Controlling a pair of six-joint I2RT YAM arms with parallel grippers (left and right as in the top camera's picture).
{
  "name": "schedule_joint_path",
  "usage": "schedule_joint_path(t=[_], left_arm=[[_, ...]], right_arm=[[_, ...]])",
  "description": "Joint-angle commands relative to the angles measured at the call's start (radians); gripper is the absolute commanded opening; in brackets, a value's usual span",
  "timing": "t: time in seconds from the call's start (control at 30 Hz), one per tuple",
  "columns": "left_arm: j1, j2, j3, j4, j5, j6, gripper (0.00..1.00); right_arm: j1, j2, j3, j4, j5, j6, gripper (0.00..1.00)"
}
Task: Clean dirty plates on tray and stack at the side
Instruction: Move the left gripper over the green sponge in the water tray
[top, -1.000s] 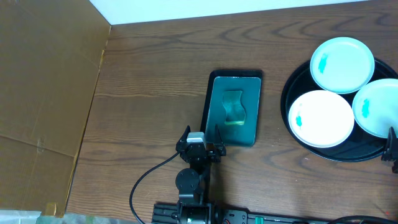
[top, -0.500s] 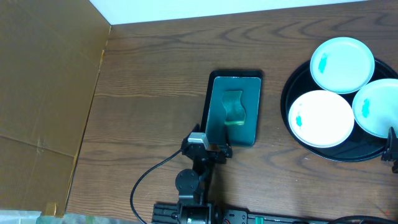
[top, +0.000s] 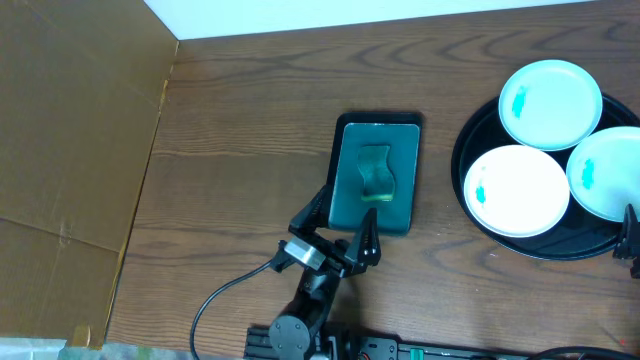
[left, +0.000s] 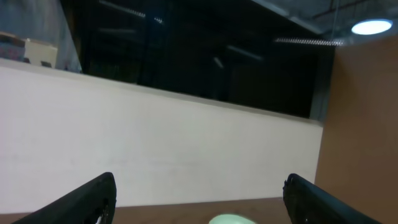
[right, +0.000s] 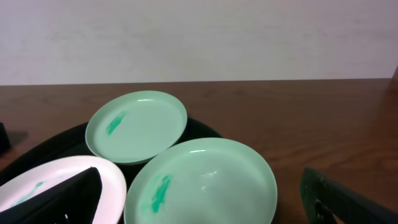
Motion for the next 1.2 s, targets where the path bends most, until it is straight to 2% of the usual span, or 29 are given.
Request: schedule_joint_path(t=[0.0, 0.17, 0.27, 0.37, 0.43, 0.5, 0.63, 0.7, 0.97, 1.17], left_arm=[[0.005, 0.101, 0.172, -0.120, -0.012, 0.110, 0.86], [0.005, 0.441, 0.539, -0.573, 0.001, 0.247, 0.86], [0.005, 0.655, 0.750, -0.790, 0.196, 0.304, 0.86], [0.005, 0.796, 0.846, -0.835, 0.356, 0.305, 0.86], [0.005, 0.866, 0.877, -0.811, 0.376, 0.317, 0.86], [0.005, 0.929, 0.921, -0.851, 0.298, 0.322, 0.86], [-0.012, 1.034, 1.031, -1.059, -0.084, 0.227, 0.86], [-0.028, 1.077, 1.066, -1.143, -0.225, 0.201, 0.86], [-0.044, 1.120, 1.067, -1.186, -0.151, 0.196, 0.86], [-0.044, 1.209, 1.132, -1.304, -0.222, 0.179, 0.86]], right_arm=[[-0.006, -0.002, -0.005, -0.001, 0.002, -0.012, 0.99], [-0.006, -0.002, -0.005, -0.001, 0.002, -0.012, 0.99], [-0.006, -0.002, -0.004, -0.001, 0.002, -0.012, 0.99], [-0.006, -0.002, -0.004, -0.001, 0.002, -0.012, 0.99], [-0.006, -0.002, -0.005, -0.001, 0.002, -0.012, 0.99], [-0.006, -0.002, -0.005, -0.001, 0.002, -0.012, 0.99], [-0.006, -0.002, -0.005, 0.000, 0.002, -0.012, 0.99], [-0.006, -0.002, -0.005, 0.000, 0.002, -0.012, 0.99], [-0.006, -0.002, -0.004, -0.001, 0.002, -0.012, 0.99], [-0.006, -0.002, -0.005, 0.000, 0.002, -0.012, 0.99]])
